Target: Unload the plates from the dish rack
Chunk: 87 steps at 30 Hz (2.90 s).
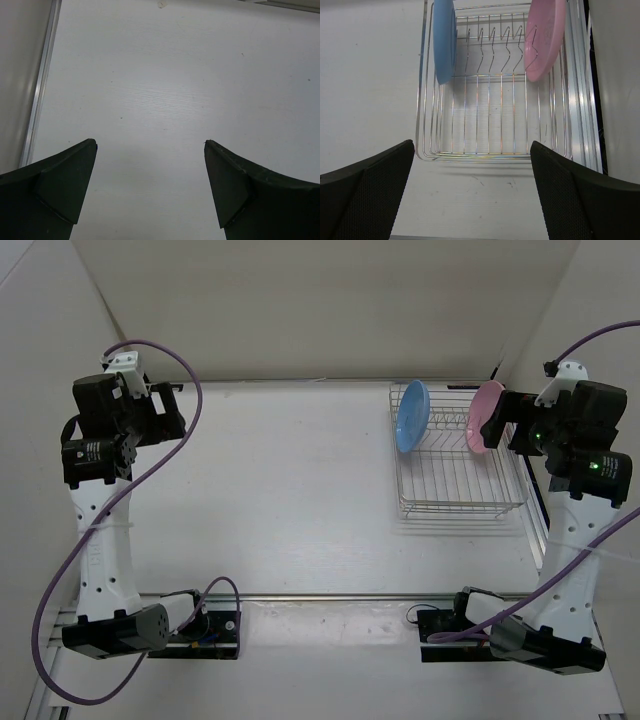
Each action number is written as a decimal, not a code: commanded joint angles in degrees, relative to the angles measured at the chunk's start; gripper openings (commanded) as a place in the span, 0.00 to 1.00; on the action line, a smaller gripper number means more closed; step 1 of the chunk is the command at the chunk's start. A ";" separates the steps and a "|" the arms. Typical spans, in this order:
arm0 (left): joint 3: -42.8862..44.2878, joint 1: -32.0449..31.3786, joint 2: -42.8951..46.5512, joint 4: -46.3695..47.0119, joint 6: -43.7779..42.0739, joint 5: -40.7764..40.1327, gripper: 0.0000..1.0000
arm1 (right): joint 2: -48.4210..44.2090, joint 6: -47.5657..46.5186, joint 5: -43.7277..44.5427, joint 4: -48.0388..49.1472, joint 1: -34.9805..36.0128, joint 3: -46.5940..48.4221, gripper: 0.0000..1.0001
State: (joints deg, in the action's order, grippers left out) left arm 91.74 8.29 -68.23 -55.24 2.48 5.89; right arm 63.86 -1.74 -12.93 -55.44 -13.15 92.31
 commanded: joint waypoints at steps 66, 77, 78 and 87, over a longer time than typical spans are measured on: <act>-18.00 0.66 -6.74 17.36 -7.93 1.76 1.00 | 46.27 -24.98 45.01 32.06 9.81 12.27 0.62; -18.53 0.67 -6.74 18.42 -7.93 2.81 1.00 | 48.02 -24.98 46.68 31.54 9.28 11.75 0.23; -18.53 1.19 -6.74 18.42 -7.93 2.81 1.00 | 48.03 -24.98 46.68 31.53 9.28 11.75 0.17; -19.05 2.25 -6.74 18.42 -7.93 3.33 1.00 | 48.03 -23.49 51.94 31.01 10.94 12.80 0.01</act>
State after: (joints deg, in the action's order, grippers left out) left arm 73.52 9.72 -75.77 -37.67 -5.13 8.01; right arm 111.87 -25.91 35.20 -24.97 -3.16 101.91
